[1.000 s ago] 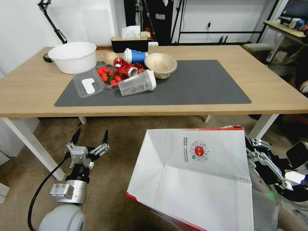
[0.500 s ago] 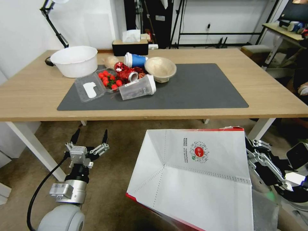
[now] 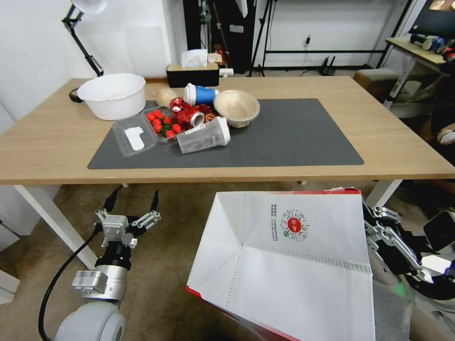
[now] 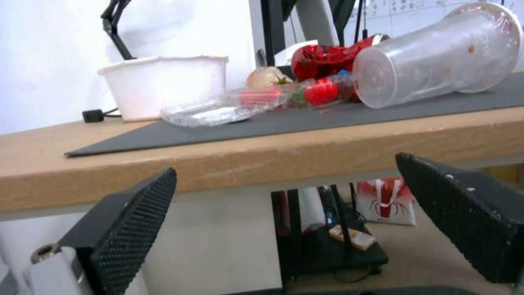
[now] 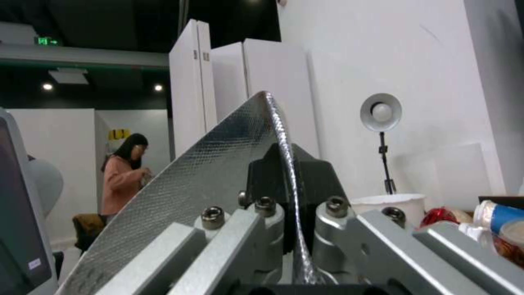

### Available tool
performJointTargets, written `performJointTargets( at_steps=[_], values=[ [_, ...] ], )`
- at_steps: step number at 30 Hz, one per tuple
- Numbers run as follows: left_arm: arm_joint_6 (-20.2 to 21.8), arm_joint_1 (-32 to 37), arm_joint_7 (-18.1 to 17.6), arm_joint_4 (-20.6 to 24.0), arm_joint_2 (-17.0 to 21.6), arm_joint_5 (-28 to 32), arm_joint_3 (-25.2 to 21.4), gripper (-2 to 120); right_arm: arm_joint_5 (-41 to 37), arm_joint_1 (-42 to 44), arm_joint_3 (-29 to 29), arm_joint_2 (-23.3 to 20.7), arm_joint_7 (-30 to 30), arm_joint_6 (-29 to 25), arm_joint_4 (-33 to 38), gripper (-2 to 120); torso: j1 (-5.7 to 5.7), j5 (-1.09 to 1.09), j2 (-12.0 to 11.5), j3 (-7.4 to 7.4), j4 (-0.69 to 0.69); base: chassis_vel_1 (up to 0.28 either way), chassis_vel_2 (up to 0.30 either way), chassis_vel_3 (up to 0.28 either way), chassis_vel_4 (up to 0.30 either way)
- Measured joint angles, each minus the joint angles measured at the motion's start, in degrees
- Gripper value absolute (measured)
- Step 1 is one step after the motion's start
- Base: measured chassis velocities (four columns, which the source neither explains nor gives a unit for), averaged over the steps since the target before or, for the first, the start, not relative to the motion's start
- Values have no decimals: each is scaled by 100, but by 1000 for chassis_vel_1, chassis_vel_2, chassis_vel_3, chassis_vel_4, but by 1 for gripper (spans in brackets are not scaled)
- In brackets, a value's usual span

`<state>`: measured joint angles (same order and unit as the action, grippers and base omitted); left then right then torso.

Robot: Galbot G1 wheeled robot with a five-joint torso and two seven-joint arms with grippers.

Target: Pick up the food delivery bag from the floor and place it on the table.

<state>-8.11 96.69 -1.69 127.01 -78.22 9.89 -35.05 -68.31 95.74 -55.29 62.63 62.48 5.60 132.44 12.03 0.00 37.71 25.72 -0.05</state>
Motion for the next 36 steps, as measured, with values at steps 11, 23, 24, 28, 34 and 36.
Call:
performJointTargets(
  at_steps=[11,23,24,28,34,36],
  values=[
    [-8,-7,15,-41,6,0,9,100,94,46,41,70,2,-3,33,0,113,0,274,160,0,0,0,0,0],
    [-8,-37,24,-93,4,-10,26,100,161,26,57,104,43,-21,3,0,228,0,561,332,0,0,0,0,0],
    [-8,-37,24,-93,4,-10,26,100,161,26,57,104,43,-21,3,0,228,0,561,332,0,0,0,0,0],
    [-8,-34,28,-98,3,-11,25,100,189,10,80,113,47,-31,-9,0,277,0,670,391,0,0,0,0,0],
    [-8,-30,28,-101,3,-11,26,100,209,14,85,114,47,-64,-3,0,342,0,828,486,0,0,0,0,0],
    [-8,-12,27,-104,4,-11,38,100,221,20,89,126,47,-77,6,0,372,0,897,525,0,0,0,0,0]
  ],
)
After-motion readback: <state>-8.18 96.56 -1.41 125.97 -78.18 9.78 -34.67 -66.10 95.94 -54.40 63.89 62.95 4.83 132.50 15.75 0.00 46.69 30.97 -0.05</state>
